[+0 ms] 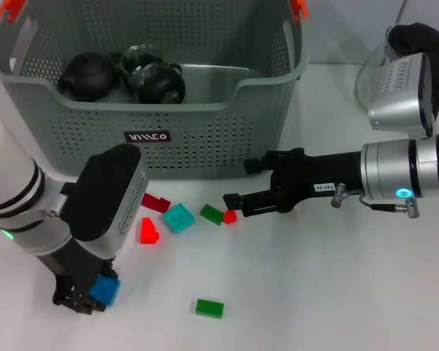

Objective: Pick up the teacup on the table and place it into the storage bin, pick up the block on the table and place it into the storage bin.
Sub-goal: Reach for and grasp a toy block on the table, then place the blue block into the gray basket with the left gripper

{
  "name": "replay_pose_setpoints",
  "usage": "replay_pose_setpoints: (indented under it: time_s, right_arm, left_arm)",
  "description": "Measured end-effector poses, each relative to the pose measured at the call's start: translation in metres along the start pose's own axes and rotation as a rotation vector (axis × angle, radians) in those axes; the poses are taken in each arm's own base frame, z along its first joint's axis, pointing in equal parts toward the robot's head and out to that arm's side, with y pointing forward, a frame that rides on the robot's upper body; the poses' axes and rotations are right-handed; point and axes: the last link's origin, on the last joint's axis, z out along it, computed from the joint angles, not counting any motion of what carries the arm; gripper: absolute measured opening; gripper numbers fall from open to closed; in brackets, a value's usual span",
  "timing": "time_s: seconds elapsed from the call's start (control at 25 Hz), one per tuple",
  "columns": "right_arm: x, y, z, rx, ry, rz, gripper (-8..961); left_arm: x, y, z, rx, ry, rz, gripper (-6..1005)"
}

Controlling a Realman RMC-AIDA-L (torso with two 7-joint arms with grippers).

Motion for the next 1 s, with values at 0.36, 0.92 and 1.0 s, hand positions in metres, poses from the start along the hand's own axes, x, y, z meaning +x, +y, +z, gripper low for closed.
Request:
replay_pose_setpoints:
  time_s: [0.36, 0.92, 1.0]
  right_arm:
    - [-0.001, 0.0, 0.0, 0.002, -0.002, -0.004, 920]
    - [0.0, 0.001, -0.001, -0.004, -0.001, -0.002, 919]
    - [0.0, 0.001, -0.001, -0.004, -0.001, -0.008, 919]
  left_arm:
    - [0.001, -0.003, -0.003, -0.002, 0.004, -0.028, 424]
    - [-0.009, -0.008, -0.073, 0.005, 0.343, -0.227, 401]
    - [-0.01, -0.009, -0.088, 0.026, 0.431, -0.26, 401]
